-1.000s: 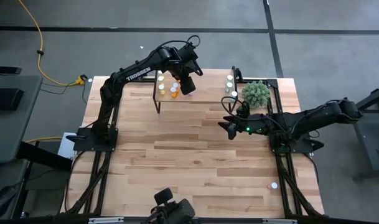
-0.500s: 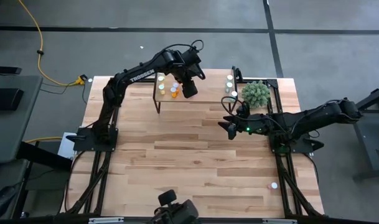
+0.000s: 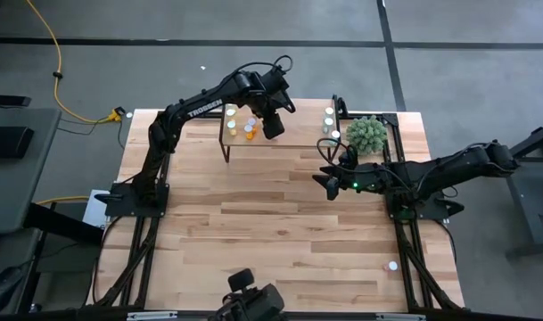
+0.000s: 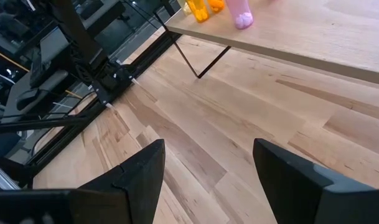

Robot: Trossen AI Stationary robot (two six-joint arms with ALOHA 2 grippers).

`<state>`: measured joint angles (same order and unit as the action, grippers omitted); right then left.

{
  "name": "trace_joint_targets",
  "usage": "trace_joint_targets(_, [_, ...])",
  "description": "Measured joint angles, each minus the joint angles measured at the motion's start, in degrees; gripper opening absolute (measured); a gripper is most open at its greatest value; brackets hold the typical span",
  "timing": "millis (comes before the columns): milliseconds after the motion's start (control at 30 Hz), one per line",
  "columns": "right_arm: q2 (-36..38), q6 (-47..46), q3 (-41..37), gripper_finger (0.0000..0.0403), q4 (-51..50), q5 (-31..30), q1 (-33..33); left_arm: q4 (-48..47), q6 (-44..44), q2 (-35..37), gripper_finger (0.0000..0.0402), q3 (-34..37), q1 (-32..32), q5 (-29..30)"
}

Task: Pick and place medicine bottles onto shelf by color
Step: Put the left pink pill bottle aligned with the other pink bottle on the shelf

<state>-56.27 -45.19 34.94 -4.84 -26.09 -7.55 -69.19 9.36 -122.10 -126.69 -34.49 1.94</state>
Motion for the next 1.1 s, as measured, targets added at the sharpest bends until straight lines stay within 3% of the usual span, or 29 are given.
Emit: trace_joint_targets(1100, [0.0, 0.14, 0.0, 0.0236, 0.0, -0.24, 0.0, -1.87, 3.5, 0.2, 0.0118, -0.04, 0.05, -1.31])
